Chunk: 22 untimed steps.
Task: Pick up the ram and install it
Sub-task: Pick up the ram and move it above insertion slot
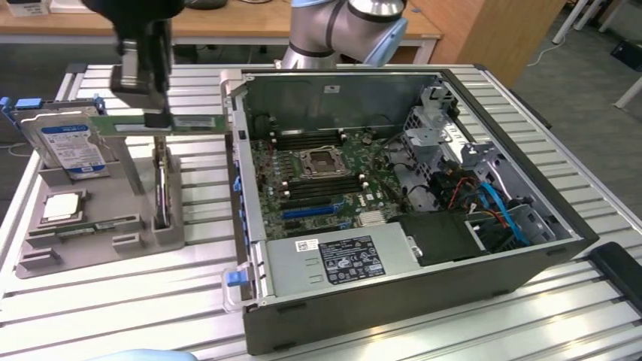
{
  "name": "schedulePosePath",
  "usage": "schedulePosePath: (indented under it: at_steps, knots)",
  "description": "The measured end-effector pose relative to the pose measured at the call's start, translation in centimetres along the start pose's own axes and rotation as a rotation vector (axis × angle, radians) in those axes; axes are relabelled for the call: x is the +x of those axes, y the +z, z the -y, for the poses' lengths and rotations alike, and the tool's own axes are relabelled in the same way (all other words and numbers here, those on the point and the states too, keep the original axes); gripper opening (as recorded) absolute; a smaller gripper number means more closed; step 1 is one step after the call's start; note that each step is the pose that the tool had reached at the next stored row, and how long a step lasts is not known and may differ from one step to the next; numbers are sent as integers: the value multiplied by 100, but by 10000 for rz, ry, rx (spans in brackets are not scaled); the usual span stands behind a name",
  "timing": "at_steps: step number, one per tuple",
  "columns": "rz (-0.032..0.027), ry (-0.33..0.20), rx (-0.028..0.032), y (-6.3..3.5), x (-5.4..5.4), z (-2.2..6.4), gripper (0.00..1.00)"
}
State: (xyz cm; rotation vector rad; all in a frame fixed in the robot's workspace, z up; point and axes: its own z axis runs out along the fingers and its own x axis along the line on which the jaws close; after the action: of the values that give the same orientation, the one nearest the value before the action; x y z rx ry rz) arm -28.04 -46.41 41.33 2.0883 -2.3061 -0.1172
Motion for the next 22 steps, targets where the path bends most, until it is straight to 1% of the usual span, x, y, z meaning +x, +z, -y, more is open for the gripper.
schedulePosePath:
  at_steps: [9, 12, 14, 16, 22]
  knots:
    - [-8, -69, -32, -54, -36, 352, 13]
    - [-12, -113, -40, -71, -47, 453, 13]
    - [-17, -168, -46, -80, -51, 498, 13]
    - [-24, -250, -55, -90, -54, 526, 13]
    - [-47, -560, -68, -107, -59, 574, 13]
